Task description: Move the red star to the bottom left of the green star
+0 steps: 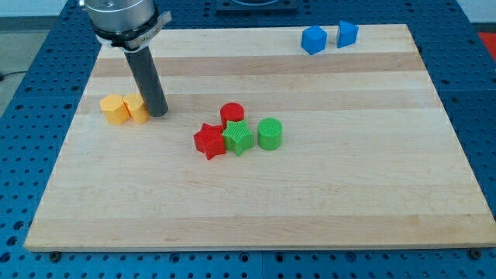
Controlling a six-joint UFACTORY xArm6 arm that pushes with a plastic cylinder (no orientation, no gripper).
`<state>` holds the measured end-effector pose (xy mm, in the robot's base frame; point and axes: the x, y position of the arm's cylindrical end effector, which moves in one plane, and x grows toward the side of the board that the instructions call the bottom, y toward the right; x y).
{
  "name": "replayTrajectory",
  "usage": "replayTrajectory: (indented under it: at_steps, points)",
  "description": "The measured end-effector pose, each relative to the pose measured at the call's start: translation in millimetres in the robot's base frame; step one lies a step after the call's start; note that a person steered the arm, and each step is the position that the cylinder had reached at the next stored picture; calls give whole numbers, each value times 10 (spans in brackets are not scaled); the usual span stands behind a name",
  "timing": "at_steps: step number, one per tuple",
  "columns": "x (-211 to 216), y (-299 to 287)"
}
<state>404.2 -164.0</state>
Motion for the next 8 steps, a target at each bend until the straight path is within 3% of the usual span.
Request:
replayTrajectory:
  at_steps: [3, 8]
  points:
    - [399, 736]
    - [419, 986]
